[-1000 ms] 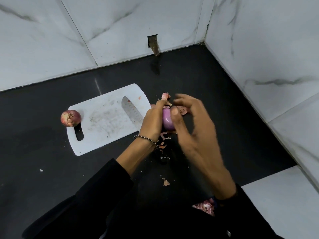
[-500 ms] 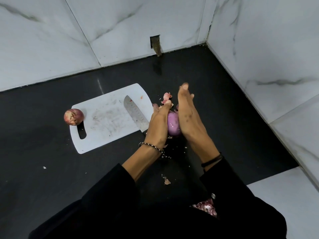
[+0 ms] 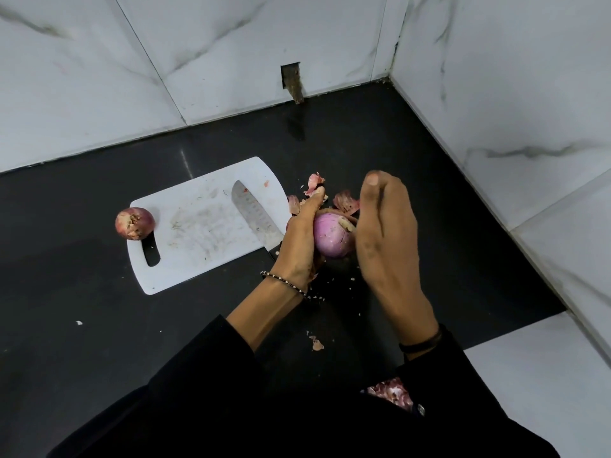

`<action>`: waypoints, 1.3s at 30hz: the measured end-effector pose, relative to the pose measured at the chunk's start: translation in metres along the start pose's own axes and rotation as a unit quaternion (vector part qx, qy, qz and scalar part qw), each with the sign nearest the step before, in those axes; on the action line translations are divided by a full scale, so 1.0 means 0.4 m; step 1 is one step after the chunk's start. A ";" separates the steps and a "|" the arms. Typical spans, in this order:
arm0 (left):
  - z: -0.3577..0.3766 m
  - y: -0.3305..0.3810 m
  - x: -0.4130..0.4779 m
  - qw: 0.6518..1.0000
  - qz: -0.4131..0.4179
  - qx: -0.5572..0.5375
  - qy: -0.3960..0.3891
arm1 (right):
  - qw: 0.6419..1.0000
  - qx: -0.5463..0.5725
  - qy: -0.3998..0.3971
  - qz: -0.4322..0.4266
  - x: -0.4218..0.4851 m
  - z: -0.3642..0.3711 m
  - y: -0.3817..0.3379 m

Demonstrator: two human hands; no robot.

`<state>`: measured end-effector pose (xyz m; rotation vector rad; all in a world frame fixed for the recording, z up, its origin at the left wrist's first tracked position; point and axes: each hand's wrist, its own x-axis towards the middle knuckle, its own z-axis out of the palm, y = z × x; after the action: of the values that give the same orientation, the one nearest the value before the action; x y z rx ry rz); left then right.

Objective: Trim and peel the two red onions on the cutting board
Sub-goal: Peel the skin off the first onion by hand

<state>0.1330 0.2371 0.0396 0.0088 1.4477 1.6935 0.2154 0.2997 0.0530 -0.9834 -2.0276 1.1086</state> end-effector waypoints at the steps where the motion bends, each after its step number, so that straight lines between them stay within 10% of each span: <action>1: 0.001 -0.001 0.000 1.000 0.003 -0.004 -0.015 | 1.000 -0.013 0.001 -0.012 -0.005 0.009 0.001; 9: -0.001 0.014 -0.009 0.999 0.024 -0.040 0.002 | 0.981 -0.179 0.027 -0.063 0.004 0.025 0.020; 18: -0.021 0.037 -0.009 0.997 0.053 -0.047 0.024 | 0.995 0.094 -0.039 -0.022 -0.024 -0.054 0.000; 39: -0.024 0.049 0.003 0.999 0.045 -0.013 0.012 | 0.975 0.177 -0.132 0.030 -0.026 -0.053 0.042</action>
<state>0.1156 0.2316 0.0518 0.0407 1.4617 1.7917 0.2428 0.3058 0.0462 -0.7479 -1.9115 1.6394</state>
